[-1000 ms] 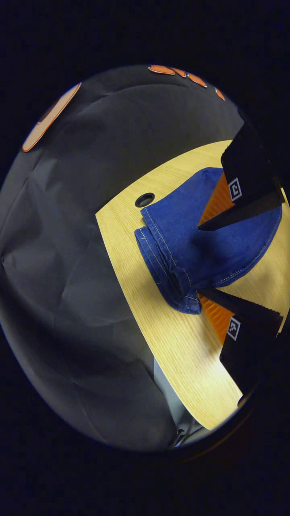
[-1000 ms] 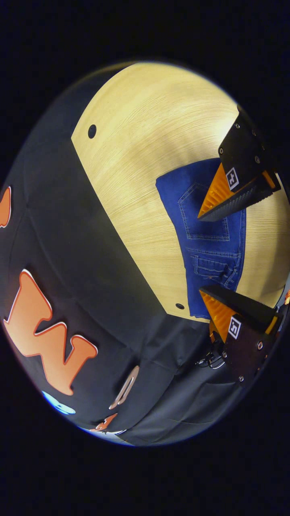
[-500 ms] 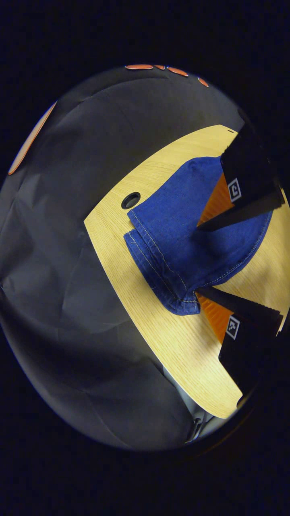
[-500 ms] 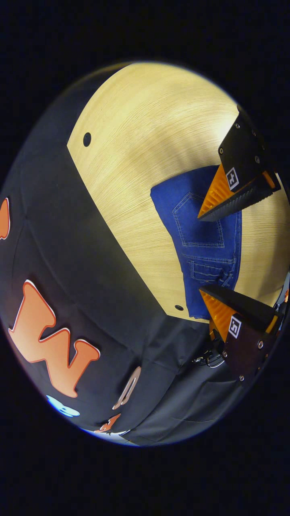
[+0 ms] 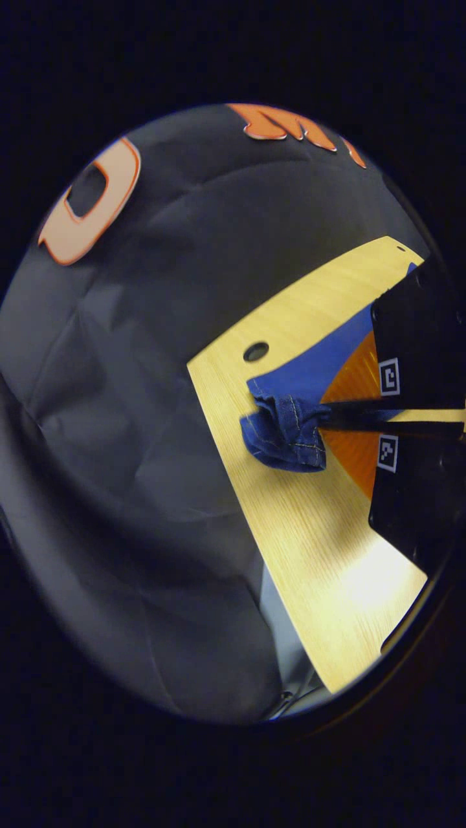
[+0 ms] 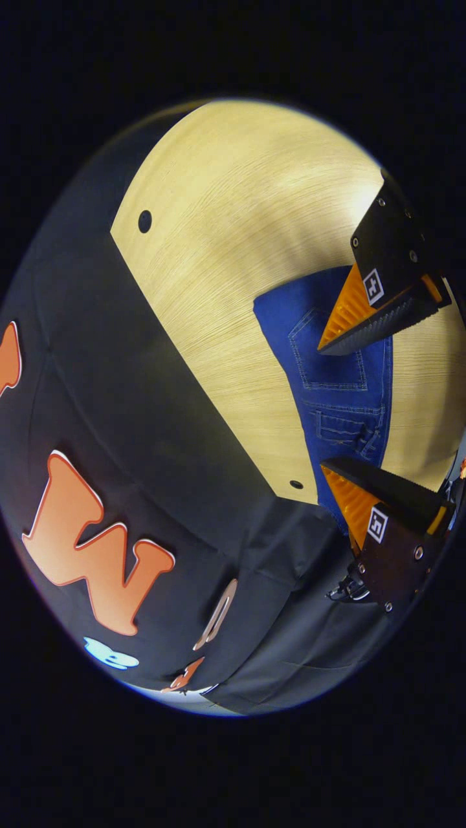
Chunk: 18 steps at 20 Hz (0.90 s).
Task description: Grasp the waist and the cuffs of the jeans and fold them to make the two legs overlap; first hold the waist and fold one-third of the jeans toward the cuffs, then hold the cuffs and fold the remaining one-third in the same direction to finish folding.
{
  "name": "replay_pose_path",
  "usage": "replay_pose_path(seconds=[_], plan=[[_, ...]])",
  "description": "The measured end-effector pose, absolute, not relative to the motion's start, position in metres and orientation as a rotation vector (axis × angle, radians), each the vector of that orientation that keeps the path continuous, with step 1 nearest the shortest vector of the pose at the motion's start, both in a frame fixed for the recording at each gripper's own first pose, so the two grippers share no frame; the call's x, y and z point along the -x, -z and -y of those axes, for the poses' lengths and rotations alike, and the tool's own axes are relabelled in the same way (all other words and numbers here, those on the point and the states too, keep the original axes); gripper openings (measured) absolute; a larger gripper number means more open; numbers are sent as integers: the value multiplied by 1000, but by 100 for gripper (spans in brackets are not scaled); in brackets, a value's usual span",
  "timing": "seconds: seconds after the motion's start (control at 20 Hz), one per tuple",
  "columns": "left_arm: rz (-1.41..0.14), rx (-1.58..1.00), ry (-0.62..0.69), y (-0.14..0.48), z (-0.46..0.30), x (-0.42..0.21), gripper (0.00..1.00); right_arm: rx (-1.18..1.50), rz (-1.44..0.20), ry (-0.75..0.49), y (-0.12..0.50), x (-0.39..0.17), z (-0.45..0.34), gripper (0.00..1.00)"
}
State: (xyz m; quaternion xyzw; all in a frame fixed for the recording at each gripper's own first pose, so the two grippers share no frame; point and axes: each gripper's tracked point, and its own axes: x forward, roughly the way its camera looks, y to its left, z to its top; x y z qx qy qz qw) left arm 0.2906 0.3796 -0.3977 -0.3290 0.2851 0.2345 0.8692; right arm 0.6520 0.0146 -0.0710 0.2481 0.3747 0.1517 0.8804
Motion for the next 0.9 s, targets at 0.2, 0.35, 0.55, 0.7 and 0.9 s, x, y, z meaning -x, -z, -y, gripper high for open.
replay_pose_path(seconds=[0.2, 0.35, 0.55, 0.7, 0.9], plan=[[-521, 607, -362, 306, -299, -284, 7, -527, -729, -357, 42, -653, 8, 97], [-497, 498, -267, 266, -219, -295, 7, -545, -701, -364, 29, -651, 34, 97], [-508, 403, -151, 251, -118, -315, 7, -584, -664, -338, 21, -648, 84, 97], [-538, 349, -72, 255, -49, -324, 7, -586, -647, -302, 21, -646, 115, 96], [-654, 254, 63, 300, 56, -329, 7, -627, -638, -241, 27, -640, 163, 96]])
